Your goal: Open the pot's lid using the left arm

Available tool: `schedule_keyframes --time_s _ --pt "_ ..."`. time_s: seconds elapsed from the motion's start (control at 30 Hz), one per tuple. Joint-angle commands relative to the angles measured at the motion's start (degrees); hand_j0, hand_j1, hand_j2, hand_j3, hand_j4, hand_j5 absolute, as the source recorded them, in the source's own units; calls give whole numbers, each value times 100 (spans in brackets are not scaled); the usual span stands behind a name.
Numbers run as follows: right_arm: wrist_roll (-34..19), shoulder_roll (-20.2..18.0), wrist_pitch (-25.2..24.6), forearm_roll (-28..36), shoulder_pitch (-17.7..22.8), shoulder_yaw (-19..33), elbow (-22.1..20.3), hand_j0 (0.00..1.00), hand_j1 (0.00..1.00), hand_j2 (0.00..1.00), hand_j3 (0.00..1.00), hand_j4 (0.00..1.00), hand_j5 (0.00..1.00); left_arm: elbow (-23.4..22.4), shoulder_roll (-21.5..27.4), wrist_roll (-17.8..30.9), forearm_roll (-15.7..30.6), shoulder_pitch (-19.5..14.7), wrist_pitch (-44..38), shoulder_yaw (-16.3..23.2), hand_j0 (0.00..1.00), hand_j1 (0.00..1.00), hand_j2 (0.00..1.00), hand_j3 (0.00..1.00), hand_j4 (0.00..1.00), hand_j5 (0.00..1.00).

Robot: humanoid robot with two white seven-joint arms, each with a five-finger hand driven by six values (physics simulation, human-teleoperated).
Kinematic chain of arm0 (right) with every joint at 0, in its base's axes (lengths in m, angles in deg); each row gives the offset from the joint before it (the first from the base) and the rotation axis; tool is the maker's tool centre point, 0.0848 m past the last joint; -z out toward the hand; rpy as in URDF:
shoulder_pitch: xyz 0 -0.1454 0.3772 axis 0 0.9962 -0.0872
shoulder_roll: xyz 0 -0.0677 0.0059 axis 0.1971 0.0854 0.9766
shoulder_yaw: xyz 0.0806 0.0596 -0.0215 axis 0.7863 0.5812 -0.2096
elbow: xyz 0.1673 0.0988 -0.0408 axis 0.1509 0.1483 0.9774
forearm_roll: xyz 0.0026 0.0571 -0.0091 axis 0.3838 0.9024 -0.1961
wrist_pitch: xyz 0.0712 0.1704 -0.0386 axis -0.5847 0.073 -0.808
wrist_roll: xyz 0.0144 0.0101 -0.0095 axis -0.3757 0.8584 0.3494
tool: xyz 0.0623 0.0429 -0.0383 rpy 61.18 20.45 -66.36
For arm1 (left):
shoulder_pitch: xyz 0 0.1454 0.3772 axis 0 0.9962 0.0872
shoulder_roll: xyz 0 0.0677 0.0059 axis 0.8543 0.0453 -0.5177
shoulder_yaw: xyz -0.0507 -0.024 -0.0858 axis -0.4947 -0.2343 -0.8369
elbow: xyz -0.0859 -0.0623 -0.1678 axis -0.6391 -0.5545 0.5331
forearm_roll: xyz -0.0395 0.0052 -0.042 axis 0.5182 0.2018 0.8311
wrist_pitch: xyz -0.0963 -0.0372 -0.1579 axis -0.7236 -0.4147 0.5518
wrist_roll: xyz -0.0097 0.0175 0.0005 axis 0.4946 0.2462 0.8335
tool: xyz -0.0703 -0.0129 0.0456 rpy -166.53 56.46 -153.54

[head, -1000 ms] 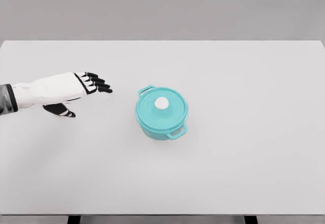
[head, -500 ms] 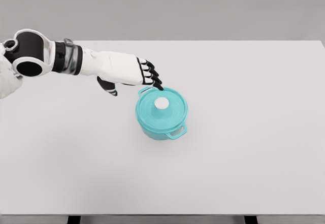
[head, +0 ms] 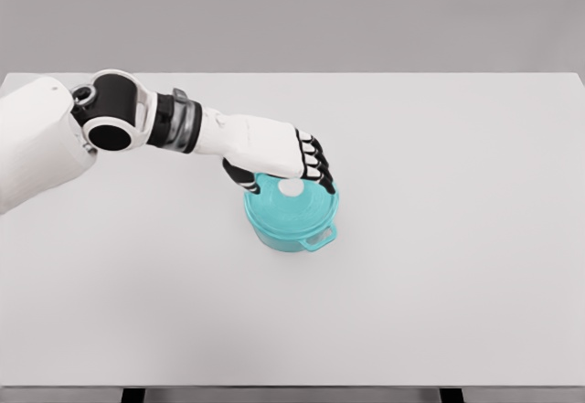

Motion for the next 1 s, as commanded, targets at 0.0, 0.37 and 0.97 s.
schedule_keyframes --time_s 0.0,0.37,0.97 --pt "-1 -1 -5 0 0 0 0 100 100 100 100 100 100 -6 -21 42 26 0 -14 18 82 82 82 82 82 82" --pt "-1 -1 -5 0 0 0 0 100 100 100 100 100 100 -138 -12 141 9 0 -14 88 83 83 83 83 83 83" --pt "-1 -1 -5 0 0 0 0 100 100 100 100 100 100 -323 -206 141 -18 9 -14 176 73 73 73 73 73 73"
